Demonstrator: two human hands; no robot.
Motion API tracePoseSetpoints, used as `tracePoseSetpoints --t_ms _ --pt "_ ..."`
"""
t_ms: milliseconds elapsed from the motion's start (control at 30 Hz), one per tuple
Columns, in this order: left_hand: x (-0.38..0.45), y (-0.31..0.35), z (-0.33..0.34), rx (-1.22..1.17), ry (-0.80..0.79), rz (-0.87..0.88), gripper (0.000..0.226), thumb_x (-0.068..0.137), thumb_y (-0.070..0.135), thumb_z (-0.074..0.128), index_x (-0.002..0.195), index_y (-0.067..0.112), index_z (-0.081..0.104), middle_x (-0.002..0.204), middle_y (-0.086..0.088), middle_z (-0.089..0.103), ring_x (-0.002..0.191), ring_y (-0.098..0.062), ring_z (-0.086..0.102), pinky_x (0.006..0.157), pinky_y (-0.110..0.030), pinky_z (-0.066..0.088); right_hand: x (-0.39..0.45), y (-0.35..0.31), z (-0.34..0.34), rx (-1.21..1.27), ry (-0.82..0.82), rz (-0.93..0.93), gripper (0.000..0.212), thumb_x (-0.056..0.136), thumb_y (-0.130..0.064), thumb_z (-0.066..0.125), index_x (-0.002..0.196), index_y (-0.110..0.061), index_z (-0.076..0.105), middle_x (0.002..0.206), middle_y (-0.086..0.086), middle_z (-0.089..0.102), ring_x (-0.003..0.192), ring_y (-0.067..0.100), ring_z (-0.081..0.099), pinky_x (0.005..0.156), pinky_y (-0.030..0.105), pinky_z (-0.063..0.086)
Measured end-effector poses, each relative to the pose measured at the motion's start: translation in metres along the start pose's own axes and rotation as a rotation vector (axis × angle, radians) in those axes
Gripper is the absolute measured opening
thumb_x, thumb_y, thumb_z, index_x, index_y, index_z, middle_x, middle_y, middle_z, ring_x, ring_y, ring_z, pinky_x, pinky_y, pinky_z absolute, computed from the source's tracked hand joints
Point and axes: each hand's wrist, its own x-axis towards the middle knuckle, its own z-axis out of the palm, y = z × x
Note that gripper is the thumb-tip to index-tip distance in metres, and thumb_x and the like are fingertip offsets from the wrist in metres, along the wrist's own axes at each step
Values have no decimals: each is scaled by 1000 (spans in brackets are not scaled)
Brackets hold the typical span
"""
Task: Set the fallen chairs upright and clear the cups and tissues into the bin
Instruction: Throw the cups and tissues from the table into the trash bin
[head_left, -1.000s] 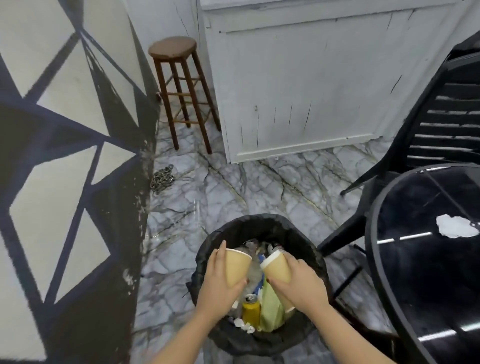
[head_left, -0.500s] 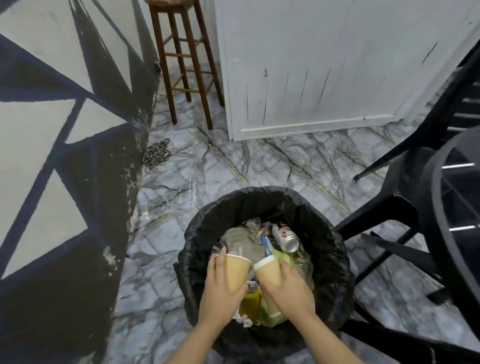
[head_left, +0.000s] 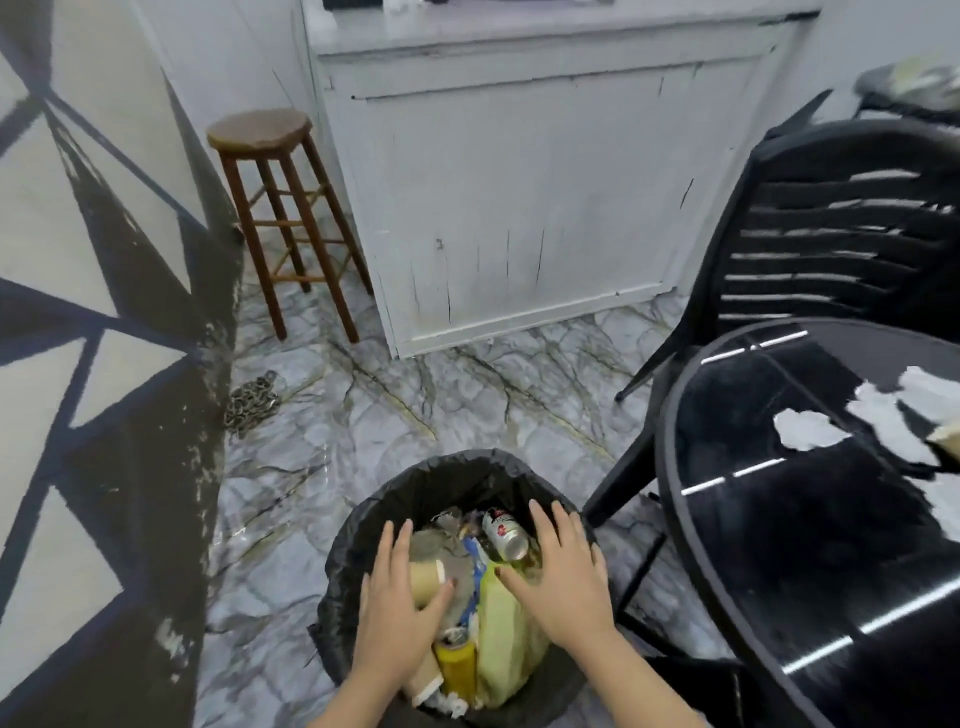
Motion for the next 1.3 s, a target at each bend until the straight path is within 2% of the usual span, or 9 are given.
tracePoseSetpoints --t_ms 167,267,367,533,733,833,1133,1200,1300 --pt "21 78 -27 -24 -65 178 77 85 52 52 147 30 10 157 9 3 144 -12 9 118 -42 15 -8 -1 -88 -36 167 28 78 85 -61 43 146 -30 5 158 -1 2 145 19 -3 117 44 7" --pt "28 122 -32 -21 -80 270 77 86 54 51 147 28 11 158 8 3 144 -12 5 118 -37 13 -21 13 -130 -40 285 74 76 85 -58 45 146 -30 8 158 -1 4 145 20 -3 117 45 9" --pt "30 163 -28 -32 -125 367 77 86 52 52 147 29 11 158 9 3 144 -13 6 118 -38 15 -38 34 -164 -35 375 150 75 86 -55 46 146 -30 10 158 0 4 145 20 -4 116 46 10" --pt "26 224 -3 -59 -229 531 75 85 51 54 145 28 15 157 7 5 144 -13 9 118 -41 16 -70 81 -207 0 497 300 74 85 -56 47 146 -31 11 158 0 6 145 20 -2 116 47 10" --pt "20 300 55 -73 -308 706 73 85 49 55 145 28 18 156 9 12 143 -11 14 117 -35 17 -95 150 -250 17 642 451 74 83 -55 50 144 -29 18 155 -1 14 144 20 9 115 48 15" --pt "15 335 87 -63 -368 756 73 84 51 55 144 31 18 155 14 12 142 -11 16 117 -35 19 -103 188 -270 14 668 533 74 84 -54 50 144 -26 18 156 -1 14 144 21 8 115 49 15" --pt "7 424 167 -10 -494 877 74 83 51 56 144 30 20 154 13 15 141 -6 16 117 -43 22 -114 276 -308 73 692 650 74 85 -55 48 145 -32 12 157 -8 9 145 20 1 115 50 12" --pt "6 437 181 2 -509 885 73 83 50 57 144 28 21 155 10 19 141 -7 17 117 -41 21 -116 287 -310 94 696 677 75 85 -55 48 145 -33 10 157 -9 8 145 20 1 115 50 12" --pt "4 455 202 6 -563 908 72 85 45 57 144 27 21 154 9 19 142 -9 15 115 -30 21 -116 302 -312 140 708 725 74 84 -55 48 145 -35 9 157 -9 7 145 20 1 115 50 12"
